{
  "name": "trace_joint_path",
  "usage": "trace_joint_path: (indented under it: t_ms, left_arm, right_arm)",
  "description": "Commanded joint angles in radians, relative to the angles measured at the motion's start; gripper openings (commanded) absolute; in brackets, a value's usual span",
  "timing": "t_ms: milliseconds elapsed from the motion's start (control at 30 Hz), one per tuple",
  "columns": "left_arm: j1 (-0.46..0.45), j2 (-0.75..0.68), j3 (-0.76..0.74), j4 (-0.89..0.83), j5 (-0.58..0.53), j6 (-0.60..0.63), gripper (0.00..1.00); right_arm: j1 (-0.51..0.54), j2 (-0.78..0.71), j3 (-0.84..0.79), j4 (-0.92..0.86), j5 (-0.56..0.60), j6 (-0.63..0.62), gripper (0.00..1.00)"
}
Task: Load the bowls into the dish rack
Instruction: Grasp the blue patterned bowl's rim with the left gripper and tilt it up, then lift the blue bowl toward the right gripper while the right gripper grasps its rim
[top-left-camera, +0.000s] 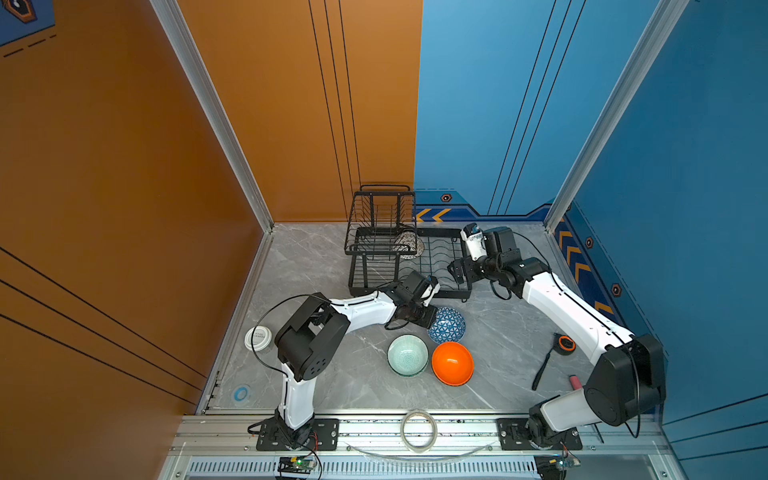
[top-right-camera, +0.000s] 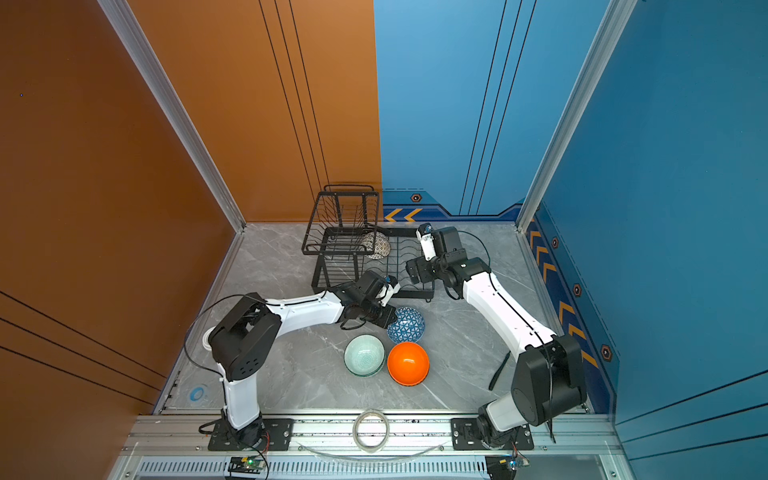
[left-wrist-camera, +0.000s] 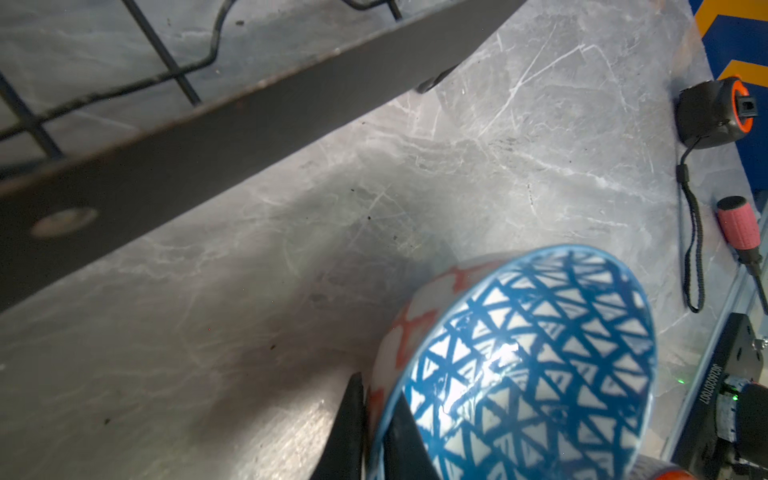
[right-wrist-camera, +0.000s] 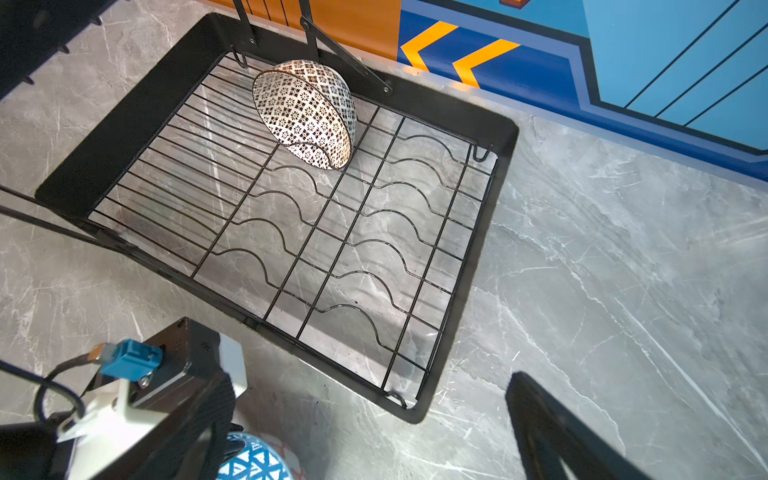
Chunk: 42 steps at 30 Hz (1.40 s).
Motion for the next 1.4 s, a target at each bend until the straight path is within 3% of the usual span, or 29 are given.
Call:
trace_joint_path:
  t_ms: [0,67,900,1367]
  left_arm:
    - [0.009,0.002,0.023,-0.014,0.017,0.009,0.04]
    - [0.010,-0.006,0.021,-0.015,0.012,0.011,0.00]
    - [0.016,-0.174,0.025,0.005,-0.176,0.058,0.00]
    - [0.013,-0.263,0.102,0.033,-0.246,0.129,0.00]
  right_arm:
    - [-0.009,0.011,-0.009,-0.009,-0.018,0.008,1.00]
    - [-0.009,0.010,-0.009,-0.009,-0.020,0.008,1.00]
    - [-0.011,-0.013,-0.003,-0.015,-0.046,0.012,1.00]
    - [-0.021,-0.124,0.025,-0.071,-0.178,0.054,1.00]
